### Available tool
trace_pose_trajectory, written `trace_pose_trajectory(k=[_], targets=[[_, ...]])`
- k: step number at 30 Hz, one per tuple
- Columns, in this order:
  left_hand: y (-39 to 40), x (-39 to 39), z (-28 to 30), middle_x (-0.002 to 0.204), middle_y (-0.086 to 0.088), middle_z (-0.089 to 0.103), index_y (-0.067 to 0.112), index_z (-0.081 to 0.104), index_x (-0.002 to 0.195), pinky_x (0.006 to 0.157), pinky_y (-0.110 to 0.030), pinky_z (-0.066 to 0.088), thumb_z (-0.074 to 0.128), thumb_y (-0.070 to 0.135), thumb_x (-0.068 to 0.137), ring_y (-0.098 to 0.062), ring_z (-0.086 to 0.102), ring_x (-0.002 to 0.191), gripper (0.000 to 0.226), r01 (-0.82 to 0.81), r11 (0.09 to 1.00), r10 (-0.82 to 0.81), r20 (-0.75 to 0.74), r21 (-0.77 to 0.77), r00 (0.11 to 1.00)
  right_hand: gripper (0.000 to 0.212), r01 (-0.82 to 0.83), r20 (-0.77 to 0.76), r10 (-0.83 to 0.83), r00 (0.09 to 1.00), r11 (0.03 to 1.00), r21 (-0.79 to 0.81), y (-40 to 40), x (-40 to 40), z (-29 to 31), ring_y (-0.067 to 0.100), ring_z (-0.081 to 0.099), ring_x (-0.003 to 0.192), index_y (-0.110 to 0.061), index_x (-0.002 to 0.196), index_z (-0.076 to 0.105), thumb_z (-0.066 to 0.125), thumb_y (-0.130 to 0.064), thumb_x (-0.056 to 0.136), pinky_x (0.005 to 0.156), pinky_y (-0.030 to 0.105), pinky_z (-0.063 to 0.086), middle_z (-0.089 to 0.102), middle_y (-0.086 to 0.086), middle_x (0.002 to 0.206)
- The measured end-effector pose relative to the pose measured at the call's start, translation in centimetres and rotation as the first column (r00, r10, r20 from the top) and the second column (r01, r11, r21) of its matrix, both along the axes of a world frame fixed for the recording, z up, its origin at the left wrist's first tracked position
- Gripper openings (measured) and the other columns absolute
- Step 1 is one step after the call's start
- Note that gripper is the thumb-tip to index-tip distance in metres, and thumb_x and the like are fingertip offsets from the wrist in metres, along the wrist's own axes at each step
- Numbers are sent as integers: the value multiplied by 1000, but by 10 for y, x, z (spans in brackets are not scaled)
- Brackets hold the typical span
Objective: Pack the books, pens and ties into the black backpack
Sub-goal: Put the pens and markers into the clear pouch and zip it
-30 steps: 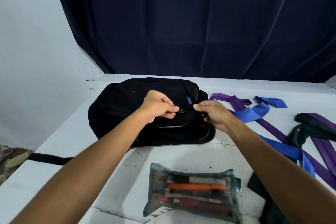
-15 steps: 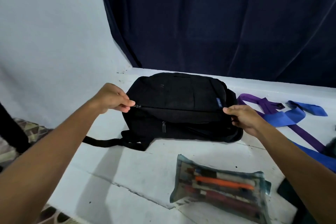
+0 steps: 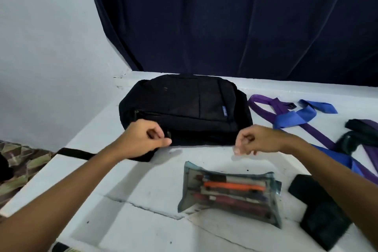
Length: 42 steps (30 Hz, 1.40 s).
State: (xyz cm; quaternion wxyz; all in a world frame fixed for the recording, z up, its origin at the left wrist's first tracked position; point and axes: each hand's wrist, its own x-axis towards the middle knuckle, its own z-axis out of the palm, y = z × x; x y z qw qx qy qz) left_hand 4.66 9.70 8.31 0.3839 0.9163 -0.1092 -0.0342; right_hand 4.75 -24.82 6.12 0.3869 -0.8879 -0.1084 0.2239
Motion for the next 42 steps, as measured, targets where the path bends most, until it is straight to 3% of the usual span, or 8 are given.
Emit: trace_pose_trajectory(k=[3, 6, 14, 20, 25, 29, 34, 42], targets=[[-26, -17, -35, 86, -8, 67, 15, 68, 96, 57, -27, 54, 77, 48, 75, -16, 67, 68, 40, 71, 994, -100, -419, -83, 902, 43, -255, -235, 188, 954, 921, -295, 5, -21, -8, 11, 61, 91, -28, 103, 65, 79, -50, 70, 83, 32, 51, 65, -14, 95], [-48, -29, -59, 97, -15, 70, 15, 61, 108, 63, -32, 57, 76, 55, 69, -20, 70, 74, 58, 101, 983, -170, -557, -153, 813, 56, -340, -264, 247, 932, 848, -407, 17, -30, -16, 14, 56, 102, -31, 119, 56, 76, -54, 72, 95, 35, 46, 58, -10, 110], [-66, -41, -71, 74, -1, 68, 12, 57, 87, 52, -24, 51, 84, 15, 74, -13, 68, 69, 30, 60, 951, -222, -539, -302, 813, 54, -395, -266, 315, 911, 854, -339, 27, -34, -23, 14, 58, 78, -15, 99, 69, 79, -55, 65, 75, 31, 45, 70, 0, 89], [-60, -41, -35, 79, -5, 65, 13, 58, 84, 53, -25, 50, 83, 27, 71, -16, 66, 74, 32, 48, 961, -172, -449, -273, 877, 19, -343, -348, 323, 880, 939, 5, 22, -24, -7, 18, 67, 82, -17, 95, 72, 79, -22, 78, 74, 31, 55, 73, 4, 92], [-34, -2, 32, 78, -8, 69, 9, 67, 92, 58, -33, 55, 68, 38, 88, -19, 66, 66, 30, -17, 980, 0, -82, -198, 997, 55, -181, -323, 295, 899, 924, 338, 23, -5, 17, 11, 65, 64, -10, 88, 70, 91, -44, 51, 56, 22, 53, 69, 1, 76], [0, 58, 51, 75, -6, 69, 13, 69, 78, 66, -34, 52, 77, 25, 83, -21, 62, 65, 15, -58, 998, 55, 322, 0, 945, 45, -74, -316, 274, 908, 849, 523, 29, 9, 30, 15, 71, 70, -13, 80, 76, 92, -45, 52, 62, 24, 57, 74, 7, 81], [20, 103, 41, 90, -2, 69, 18, 74, 88, 72, -23, 47, 83, 27, 75, -11, 60, 78, 18, 180, 931, -239, 157, 316, 958, 51, 8, -315, 212, 925, 820, 573, 35, 24, 25, 18, 73, 74, -11, 86, 77, 91, -48, 54, 69, 28, 60, 74, 10, 86], [30, 145, 19, 80, -2, 71, 35, 76, 66, 77, -37, 50, 83, 27, 75, -20, 62, 75, 14, 370, 895, -373, -35, 249, 927, 56, 157, -384, 93, 919, 807, 570, 40, 31, 13, 14, 69, 60, -8, 77, 76, 96, -47, 42, 58, 24, 58, 72, 8, 73]])
